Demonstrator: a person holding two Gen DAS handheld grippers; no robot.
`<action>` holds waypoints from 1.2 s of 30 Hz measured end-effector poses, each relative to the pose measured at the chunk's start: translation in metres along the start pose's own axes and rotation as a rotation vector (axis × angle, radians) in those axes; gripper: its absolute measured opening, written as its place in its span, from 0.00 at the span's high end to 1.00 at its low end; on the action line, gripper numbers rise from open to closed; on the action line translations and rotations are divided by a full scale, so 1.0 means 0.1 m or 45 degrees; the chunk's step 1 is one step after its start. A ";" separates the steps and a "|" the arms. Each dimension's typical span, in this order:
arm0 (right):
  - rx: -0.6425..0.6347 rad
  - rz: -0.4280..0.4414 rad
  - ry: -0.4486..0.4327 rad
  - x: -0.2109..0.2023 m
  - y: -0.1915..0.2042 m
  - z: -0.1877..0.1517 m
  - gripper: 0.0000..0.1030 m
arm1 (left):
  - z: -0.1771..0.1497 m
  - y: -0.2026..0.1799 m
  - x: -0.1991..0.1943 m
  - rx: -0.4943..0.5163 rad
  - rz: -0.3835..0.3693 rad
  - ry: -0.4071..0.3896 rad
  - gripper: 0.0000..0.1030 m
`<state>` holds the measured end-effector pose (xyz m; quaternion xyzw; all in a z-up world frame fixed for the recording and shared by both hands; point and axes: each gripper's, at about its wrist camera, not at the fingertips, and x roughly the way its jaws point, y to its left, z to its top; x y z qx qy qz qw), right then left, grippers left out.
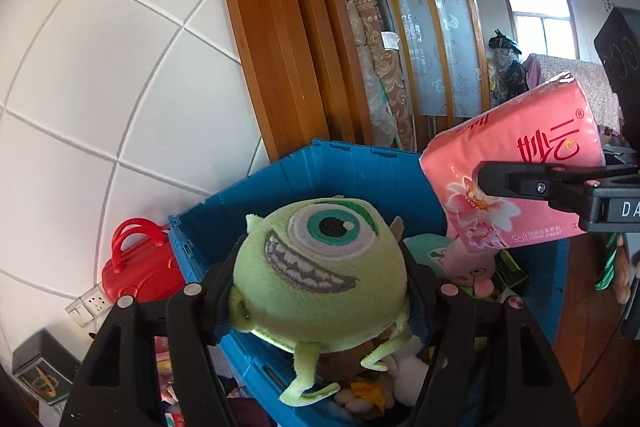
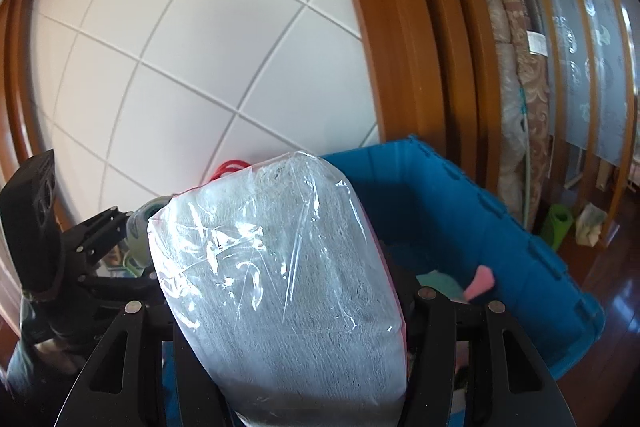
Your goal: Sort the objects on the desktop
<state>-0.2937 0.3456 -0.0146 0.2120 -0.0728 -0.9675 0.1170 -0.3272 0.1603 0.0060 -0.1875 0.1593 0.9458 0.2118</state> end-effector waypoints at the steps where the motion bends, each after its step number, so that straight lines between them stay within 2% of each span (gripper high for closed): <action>1: -0.001 -0.011 -0.005 0.04 -0.03 0.03 0.46 | 0.04 -0.02 0.04 0.012 0.018 0.014 0.33; 2: 0.006 -0.039 -0.012 0.08 -0.05 0.06 0.42 | 0.08 -0.05 0.08 0.028 0.051 0.035 0.31; 3: 0.014 -0.049 -0.006 0.12 -0.08 0.10 0.38 | 0.10 -0.08 0.10 0.040 0.092 0.044 0.24; 4: 0.027 -0.069 -0.003 0.17 -0.14 0.15 0.16 | 0.14 -0.11 0.13 0.053 0.152 0.050 0.20; 5: 0.044 -0.091 -0.011 0.20 -0.18 0.18 0.02 | 0.15 -0.13 0.15 0.062 0.189 0.053 0.20; 6: 0.064 -0.088 -0.029 0.18 -0.22 0.22 0.00 | 0.19 -0.15 0.18 0.063 0.204 0.059 0.20; 10: 0.074 -0.063 -0.104 0.00 -0.20 0.32 0.00 | 0.23 -0.13 0.18 0.021 0.230 0.060 0.20; 15: 0.072 -0.027 -0.134 -0.12 -0.18 0.31 0.00 | 0.26 -0.14 0.15 0.009 0.264 0.054 0.19; 22: 0.099 0.024 -0.127 -0.21 -0.20 0.17 0.00 | 0.29 -0.20 0.11 0.026 0.305 0.026 0.19; 36: 0.091 0.119 -0.110 -0.28 -0.11 0.05 0.00 | 0.13 -0.14 -0.21 -0.056 0.418 -0.006 0.19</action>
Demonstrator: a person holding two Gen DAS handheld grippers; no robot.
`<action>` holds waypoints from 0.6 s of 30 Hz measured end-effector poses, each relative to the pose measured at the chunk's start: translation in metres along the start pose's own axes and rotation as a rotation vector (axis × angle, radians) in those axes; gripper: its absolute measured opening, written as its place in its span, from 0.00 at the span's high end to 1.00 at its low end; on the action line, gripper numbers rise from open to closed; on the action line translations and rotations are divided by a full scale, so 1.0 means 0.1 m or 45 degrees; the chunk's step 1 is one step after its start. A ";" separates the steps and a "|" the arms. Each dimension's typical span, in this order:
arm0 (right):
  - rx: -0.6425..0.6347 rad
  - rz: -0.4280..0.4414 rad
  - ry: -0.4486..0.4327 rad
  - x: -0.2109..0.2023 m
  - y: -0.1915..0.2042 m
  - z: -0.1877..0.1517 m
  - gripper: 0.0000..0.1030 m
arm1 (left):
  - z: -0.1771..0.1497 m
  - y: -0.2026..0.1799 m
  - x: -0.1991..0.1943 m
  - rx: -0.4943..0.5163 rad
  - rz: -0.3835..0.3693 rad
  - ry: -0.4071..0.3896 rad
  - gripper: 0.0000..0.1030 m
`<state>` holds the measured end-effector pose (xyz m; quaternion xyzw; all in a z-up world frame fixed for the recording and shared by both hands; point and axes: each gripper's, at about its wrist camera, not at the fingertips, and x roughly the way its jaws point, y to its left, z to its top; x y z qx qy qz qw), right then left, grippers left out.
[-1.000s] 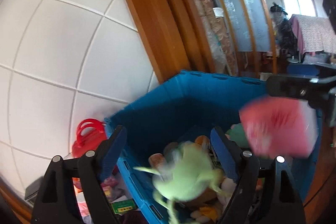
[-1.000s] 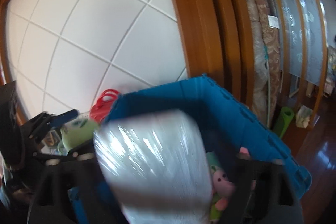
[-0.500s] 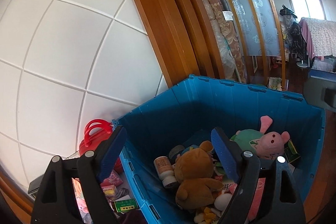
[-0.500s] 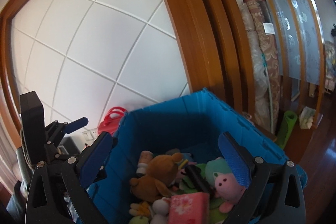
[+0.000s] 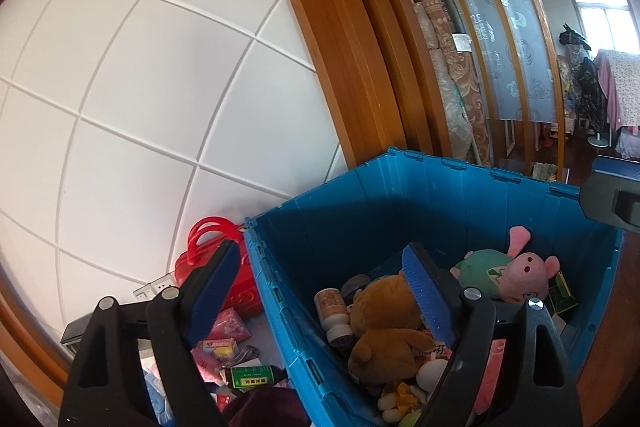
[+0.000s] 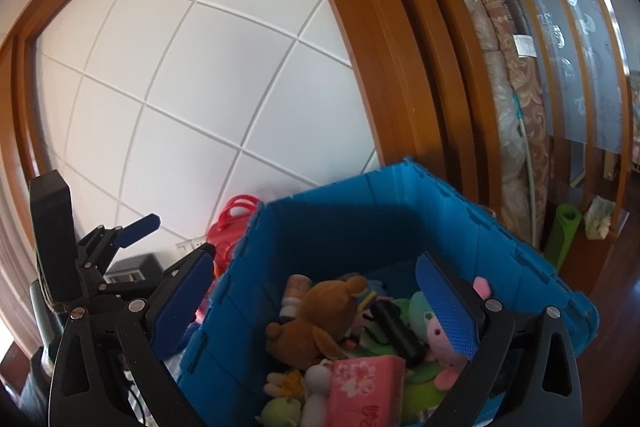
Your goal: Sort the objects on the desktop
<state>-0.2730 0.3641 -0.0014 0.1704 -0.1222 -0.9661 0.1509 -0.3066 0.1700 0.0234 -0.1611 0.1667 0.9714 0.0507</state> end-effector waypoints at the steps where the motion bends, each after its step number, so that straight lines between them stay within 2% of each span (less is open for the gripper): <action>1: -0.004 0.011 0.000 0.00 0.03 -0.01 0.00 | -0.03 0.03 -0.03 -0.008 0.010 0.001 0.19; 11: -0.046 0.099 0.009 -0.05 0.49 -0.11 0.00 | -0.29 0.39 -0.30 -0.091 0.078 -0.003 0.19; 18: -0.090 0.103 -0.039 -0.27 1.06 -0.26 0.00 | -0.60 0.78 -0.68 -0.122 0.094 -0.042 0.19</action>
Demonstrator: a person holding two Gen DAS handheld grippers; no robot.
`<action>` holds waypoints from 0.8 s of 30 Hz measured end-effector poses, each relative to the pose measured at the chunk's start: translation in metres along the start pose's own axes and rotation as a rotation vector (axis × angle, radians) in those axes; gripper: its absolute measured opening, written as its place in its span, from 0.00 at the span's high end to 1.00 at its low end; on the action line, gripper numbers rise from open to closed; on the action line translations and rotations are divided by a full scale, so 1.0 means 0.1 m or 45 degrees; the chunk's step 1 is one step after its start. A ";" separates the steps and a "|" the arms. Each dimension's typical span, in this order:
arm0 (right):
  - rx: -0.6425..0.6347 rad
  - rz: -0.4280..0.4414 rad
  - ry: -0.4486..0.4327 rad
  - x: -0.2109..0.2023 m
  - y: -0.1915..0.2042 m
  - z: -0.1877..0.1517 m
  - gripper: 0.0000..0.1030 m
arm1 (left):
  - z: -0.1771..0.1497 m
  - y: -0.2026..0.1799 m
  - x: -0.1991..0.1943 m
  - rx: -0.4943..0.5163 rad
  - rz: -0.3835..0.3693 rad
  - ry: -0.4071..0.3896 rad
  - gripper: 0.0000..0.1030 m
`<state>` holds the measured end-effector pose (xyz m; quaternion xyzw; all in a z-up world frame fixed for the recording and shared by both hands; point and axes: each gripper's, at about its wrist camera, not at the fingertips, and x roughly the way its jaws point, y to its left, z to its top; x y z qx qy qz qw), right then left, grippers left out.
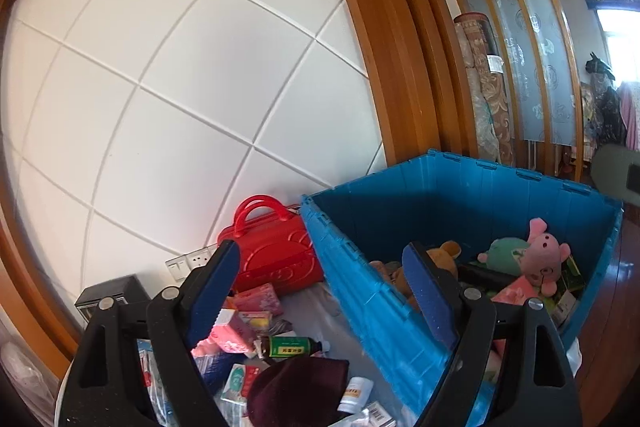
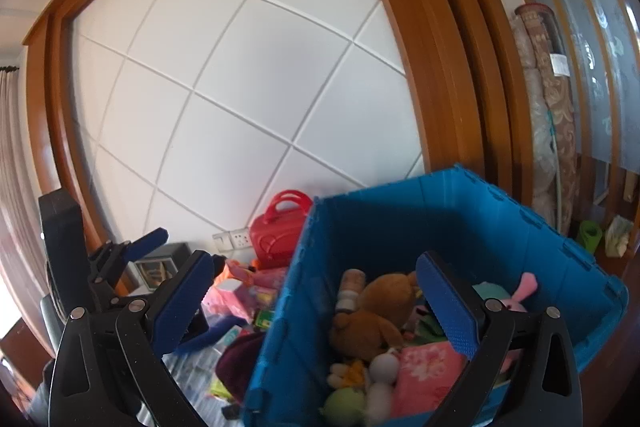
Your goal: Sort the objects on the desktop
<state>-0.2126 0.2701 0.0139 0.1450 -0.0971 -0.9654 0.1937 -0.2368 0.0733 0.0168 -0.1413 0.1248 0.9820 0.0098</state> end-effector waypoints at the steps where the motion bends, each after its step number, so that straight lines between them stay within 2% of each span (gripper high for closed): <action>1: -0.009 -0.003 -0.008 -0.03 0.08 -0.02 0.00 | -0.07 0.06 -0.07 0.021 0.014 -0.003 0.19; 3: -0.031 -0.018 -0.024 -0.10 0.28 -0.10 0.00 | -0.20 0.21 -0.22 0.057 0.053 -0.012 0.19; 10: -0.041 -0.068 0.012 -0.33 0.94 -0.49 0.00 | -0.66 0.93 -0.71 -0.013 0.104 0.002 0.19; 13: -0.038 -0.097 0.035 -0.45 1.13 -0.70 0.00 | -0.93 1.17 -0.85 -0.025 0.168 0.055 0.19; 16: -0.072 -0.137 0.065 -0.55 1.28 -0.90 0.00 | -1.09 1.35 -0.95 -0.115 0.186 0.127 0.19; 19: -0.068 -0.121 0.055 -0.66 1.35 -0.97 0.00 | -1.09 1.32 -1.09 -0.101 0.221 0.120 0.19; 21: -0.067 -0.087 0.026 -0.76 1.38 -0.97 0.00 | -1.05 1.24 -1.21 -0.070 0.272 0.078 0.19; 24: -0.124 -0.064 -0.021 -0.95 1.43 -0.96 0.00 | -0.97 1.11 -1.39 -0.115 0.292 0.036 0.18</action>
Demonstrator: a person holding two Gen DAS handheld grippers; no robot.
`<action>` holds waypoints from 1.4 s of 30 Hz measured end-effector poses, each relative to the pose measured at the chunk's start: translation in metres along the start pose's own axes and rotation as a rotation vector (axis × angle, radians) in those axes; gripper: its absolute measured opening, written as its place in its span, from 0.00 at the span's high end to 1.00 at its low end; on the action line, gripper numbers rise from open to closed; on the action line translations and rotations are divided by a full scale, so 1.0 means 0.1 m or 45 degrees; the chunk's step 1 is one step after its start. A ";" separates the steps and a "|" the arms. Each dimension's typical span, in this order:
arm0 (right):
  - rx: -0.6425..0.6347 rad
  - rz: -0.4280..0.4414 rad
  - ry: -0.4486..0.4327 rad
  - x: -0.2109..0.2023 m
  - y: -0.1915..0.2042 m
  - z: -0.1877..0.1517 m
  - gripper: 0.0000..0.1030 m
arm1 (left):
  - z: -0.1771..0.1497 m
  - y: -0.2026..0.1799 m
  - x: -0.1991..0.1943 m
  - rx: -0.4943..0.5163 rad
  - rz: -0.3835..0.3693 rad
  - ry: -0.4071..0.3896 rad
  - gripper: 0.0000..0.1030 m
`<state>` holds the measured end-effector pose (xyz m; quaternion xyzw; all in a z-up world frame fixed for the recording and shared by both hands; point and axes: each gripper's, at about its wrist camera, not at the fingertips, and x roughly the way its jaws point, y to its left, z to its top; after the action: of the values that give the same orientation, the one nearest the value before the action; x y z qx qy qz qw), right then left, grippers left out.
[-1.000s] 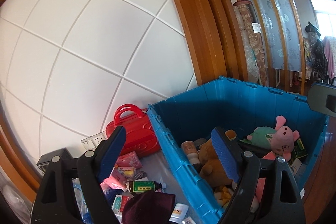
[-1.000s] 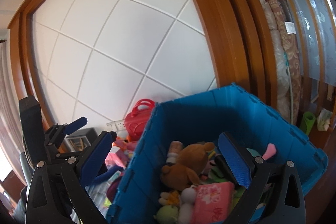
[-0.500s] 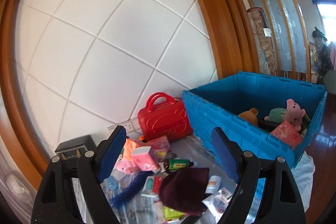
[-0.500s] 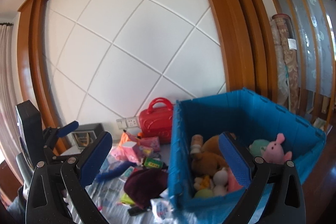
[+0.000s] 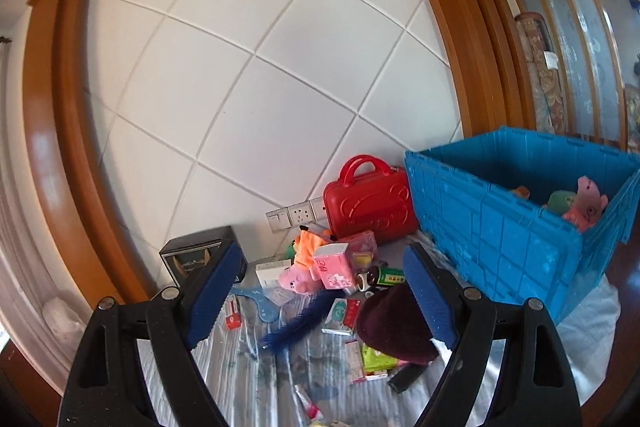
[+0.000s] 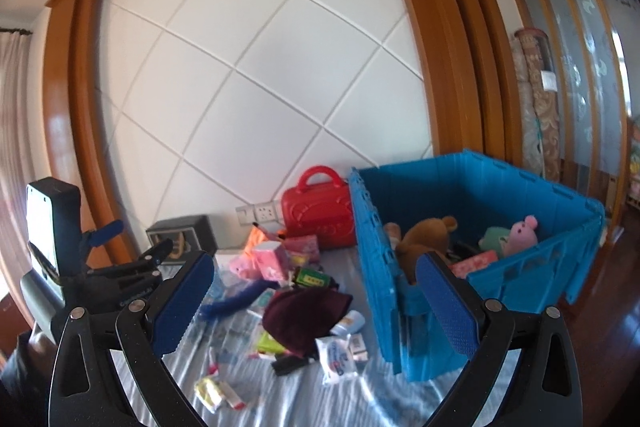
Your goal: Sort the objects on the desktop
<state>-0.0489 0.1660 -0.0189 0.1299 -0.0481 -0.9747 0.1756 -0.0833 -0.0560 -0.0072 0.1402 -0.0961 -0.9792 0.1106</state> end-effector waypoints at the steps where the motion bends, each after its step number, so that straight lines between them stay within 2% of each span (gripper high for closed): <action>1: -0.007 0.002 0.003 -0.04 -0.02 0.01 0.00 | 0.02 -0.03 -0.03 -0.034 -0.042 0.011 0.14; 3: -0.011 0.007 0.010 -0.14 -0.06 0.00 0.00 | 0.06 -0.14 -0.09 -0.085 -0.129 0.029 0.12; 9: -0.053 -0.092 0.008 -0.50 -0.36 -0.14 0.00 | 0.02 -0.64 -0.35 -0.080 -0.232 0.011 0.11; 14: -0.047 -0.121 0.028 -0.65 -0.58 -0.22 0.00 | 0.02 -0.94 -0.52 -0.080 -0.309 -0.007 0.09; 19: -0.059 -0.110 0.018 -0.76 -0.69 -0.20 0.00 | 0.05 -1.05 -0.61 -0.083 -0.296 -0.003 0.08; 29: -0.065 -0.073 0.029 -0.72 -0.70 -0.21 0.00 | 0.05 -1.03 -0.70 -0.078 -0.275 0.004 0.08; 42: -0.070 -0.097 0.000 -0.66 -0.66 -0.19 0.00 | 0.07 -0.96 -0.65 -0.078 -0.260 0.009 0.08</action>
<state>-0.0053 0.2498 -0.0307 0.1269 -0.0163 -0.9816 0.1419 -0.0427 0.0529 -0.0050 0.1493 -0.0508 -0.9874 0.0147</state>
